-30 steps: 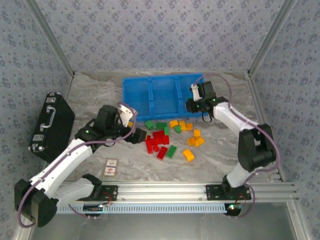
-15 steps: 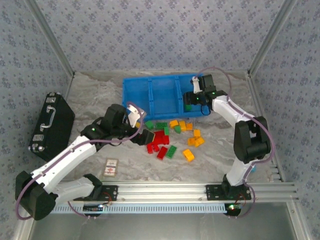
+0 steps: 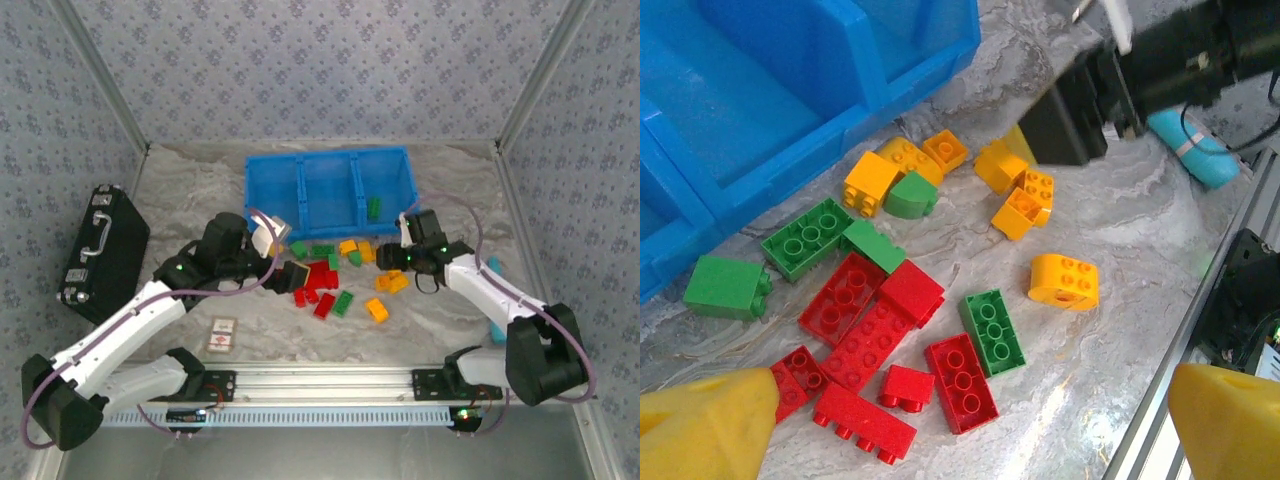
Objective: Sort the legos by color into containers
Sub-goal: Pick up the lego from the center of the table.
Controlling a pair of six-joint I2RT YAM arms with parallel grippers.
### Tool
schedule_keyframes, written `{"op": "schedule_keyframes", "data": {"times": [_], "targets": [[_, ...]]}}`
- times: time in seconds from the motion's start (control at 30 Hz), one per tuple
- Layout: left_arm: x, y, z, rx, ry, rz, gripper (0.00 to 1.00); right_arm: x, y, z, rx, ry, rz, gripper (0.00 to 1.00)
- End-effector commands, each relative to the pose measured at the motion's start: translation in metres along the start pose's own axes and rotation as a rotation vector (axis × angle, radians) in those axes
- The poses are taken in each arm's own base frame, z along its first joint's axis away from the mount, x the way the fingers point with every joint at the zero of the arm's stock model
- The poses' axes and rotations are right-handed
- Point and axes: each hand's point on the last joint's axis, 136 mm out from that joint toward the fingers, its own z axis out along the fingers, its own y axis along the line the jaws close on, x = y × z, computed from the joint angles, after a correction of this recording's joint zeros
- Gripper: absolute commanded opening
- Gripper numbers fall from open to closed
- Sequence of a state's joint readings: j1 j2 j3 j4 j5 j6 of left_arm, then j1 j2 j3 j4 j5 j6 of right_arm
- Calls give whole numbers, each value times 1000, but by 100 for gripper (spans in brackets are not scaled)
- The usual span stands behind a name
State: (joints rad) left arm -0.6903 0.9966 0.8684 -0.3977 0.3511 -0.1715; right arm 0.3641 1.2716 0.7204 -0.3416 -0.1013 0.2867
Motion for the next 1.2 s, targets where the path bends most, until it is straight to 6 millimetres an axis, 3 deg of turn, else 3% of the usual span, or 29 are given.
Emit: {"op": "schedule_keyframes", "data": {"times": [0.0, 0.4, 0.83, 0.97, 1.17], "targets": [[-4, -6, 2, 19, -10, 37, 100, 8, -5, 3, 33, -3, 60, 68], [-3, -11, 2, 15, 17, 35, 100, 19, -29, 43, 159, 62, 73, 64], [2, -11, 9, -4, 38, 44, 100, 13, -30, 52, 197, 74, 40, 30], [3, -9, 14, -9, 52, 57, 100, 2, -20, 42, 171, 66, 12, 27], [0, 11, 16, -119, 49, 66, 100, -53, 32, 12, 97, -19, -93, 26]]}}
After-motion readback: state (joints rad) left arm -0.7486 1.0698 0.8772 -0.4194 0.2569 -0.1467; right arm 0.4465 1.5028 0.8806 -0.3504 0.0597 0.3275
